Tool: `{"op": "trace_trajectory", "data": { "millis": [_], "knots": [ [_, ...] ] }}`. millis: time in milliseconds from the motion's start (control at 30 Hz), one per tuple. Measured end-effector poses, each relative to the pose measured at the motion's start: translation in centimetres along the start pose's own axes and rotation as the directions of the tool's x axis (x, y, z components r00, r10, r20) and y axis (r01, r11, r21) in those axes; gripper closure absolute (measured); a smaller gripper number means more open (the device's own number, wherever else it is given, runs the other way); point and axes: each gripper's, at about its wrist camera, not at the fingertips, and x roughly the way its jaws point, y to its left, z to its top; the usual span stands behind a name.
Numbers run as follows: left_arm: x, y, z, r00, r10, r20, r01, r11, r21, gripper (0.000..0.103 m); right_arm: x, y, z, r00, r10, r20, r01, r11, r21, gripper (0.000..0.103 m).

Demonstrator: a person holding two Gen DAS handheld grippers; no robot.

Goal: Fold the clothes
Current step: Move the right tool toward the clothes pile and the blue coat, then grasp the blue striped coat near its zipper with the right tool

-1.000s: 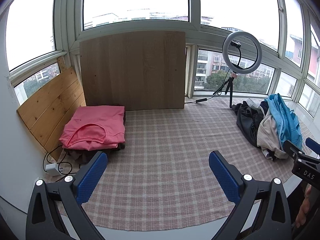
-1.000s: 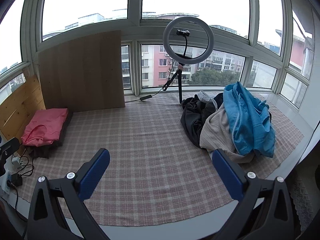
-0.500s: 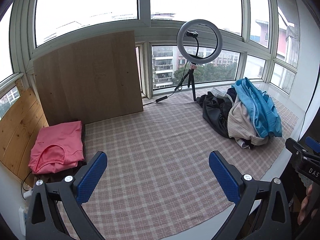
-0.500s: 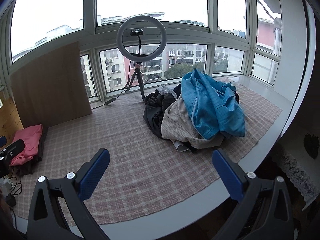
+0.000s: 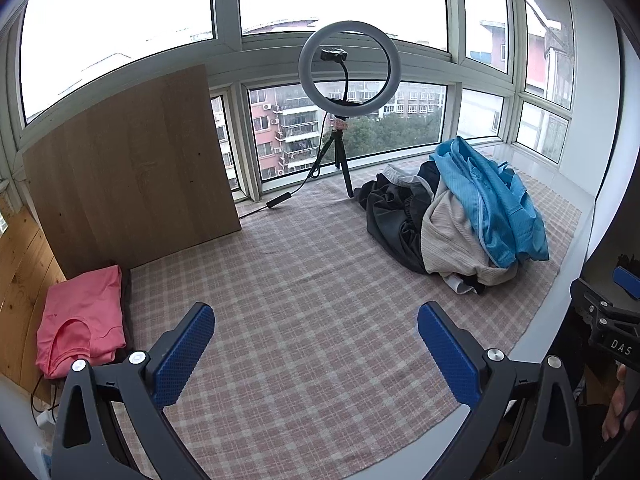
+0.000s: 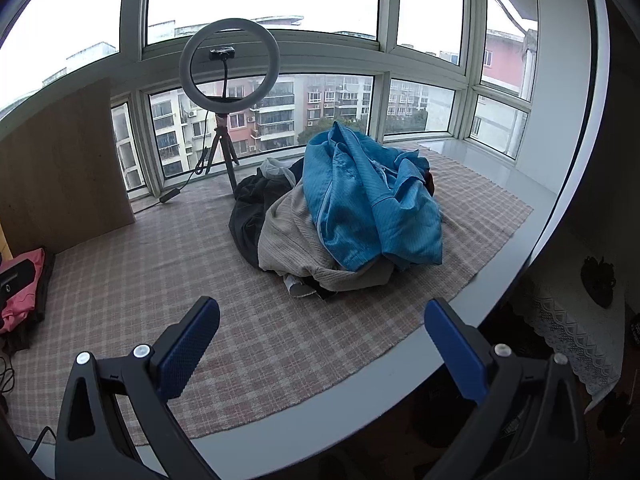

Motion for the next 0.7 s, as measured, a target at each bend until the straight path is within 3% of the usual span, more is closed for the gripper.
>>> {"op": "trace_trajectory", "data": {
  "millis": [467,600,700],
  "knots": [
    [5.7,-8.2,6.6,0.994,0.110,0.009,-0.109,0.992,-0.059,0.001,12.2,-8.7,6.9,0.989,0.141,-0.038,-0.142,0.990,-0.026,0.000],
    [7.7,-10.1,7.9,0.992,0.121,-0.022,-0.122,0.989,-0.081,0.001,15.3,-13.2,9.0,0.994,0.106,-0.006,-0.106,0.993,-0.049,0.000],
    [8.7,-10.8,8.4,0.988,0.149,-0.046,-0.153,0.984,-0.094,0.001,18.3,-16.6,10.4,0.991,0.128,-0.027,-0.129,0.992,-0.009,0.000]
  ]
}}
